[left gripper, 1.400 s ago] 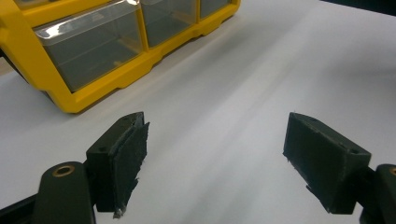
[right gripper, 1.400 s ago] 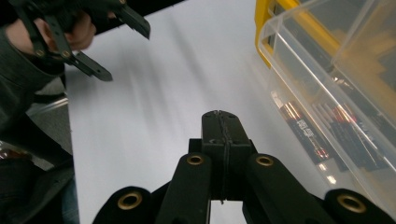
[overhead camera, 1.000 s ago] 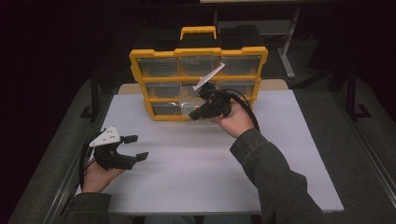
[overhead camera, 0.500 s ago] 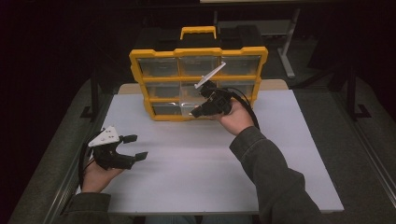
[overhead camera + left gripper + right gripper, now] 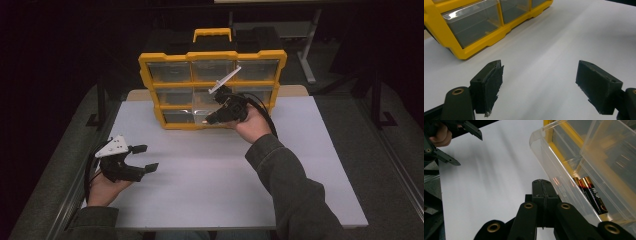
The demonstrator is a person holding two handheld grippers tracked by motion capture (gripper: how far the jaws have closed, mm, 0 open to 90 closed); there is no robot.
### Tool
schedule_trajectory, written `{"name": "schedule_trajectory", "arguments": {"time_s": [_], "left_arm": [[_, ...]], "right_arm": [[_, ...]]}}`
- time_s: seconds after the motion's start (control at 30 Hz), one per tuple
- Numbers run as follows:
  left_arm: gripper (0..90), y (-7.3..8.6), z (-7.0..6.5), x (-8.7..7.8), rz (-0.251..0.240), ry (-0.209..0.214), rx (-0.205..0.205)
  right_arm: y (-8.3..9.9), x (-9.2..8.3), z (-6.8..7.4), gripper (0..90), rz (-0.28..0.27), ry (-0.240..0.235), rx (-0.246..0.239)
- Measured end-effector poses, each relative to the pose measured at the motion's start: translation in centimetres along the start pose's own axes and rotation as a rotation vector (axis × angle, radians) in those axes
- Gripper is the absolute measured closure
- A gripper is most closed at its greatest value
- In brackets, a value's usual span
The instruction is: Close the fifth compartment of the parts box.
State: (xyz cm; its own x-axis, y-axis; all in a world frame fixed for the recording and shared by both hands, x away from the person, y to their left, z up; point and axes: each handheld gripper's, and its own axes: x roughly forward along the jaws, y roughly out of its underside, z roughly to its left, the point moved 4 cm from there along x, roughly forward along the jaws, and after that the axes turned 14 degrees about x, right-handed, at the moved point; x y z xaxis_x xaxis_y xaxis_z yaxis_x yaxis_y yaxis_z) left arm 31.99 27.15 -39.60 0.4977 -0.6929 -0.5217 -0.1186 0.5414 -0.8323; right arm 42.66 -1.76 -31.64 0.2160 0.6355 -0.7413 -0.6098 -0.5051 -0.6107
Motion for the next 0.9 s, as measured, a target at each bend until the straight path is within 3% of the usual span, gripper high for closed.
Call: {"name": "schedule_trajectory", "arguments": {"time_s": [0.17,0.53,0.9], "left_arm": [[20.8,0.0,0.0,0.0,0.0,0.001,0.001],[20.8,0.0,0.0,-0.1,0.009,0.005,-0.001],[20.8,0.0,0.0,-0.1,-0.013,-0.002,-0.014]], "right_arm": [[-0.3,0.0,-0.1,89.4,0.001,0.017,-0.029],[-0.7,-0.1,-0.3,89.4,0.007,0.038,-0.029],[-1.1,0.0,-0.7,89.4,0.002,0.043,-0.018]]}}
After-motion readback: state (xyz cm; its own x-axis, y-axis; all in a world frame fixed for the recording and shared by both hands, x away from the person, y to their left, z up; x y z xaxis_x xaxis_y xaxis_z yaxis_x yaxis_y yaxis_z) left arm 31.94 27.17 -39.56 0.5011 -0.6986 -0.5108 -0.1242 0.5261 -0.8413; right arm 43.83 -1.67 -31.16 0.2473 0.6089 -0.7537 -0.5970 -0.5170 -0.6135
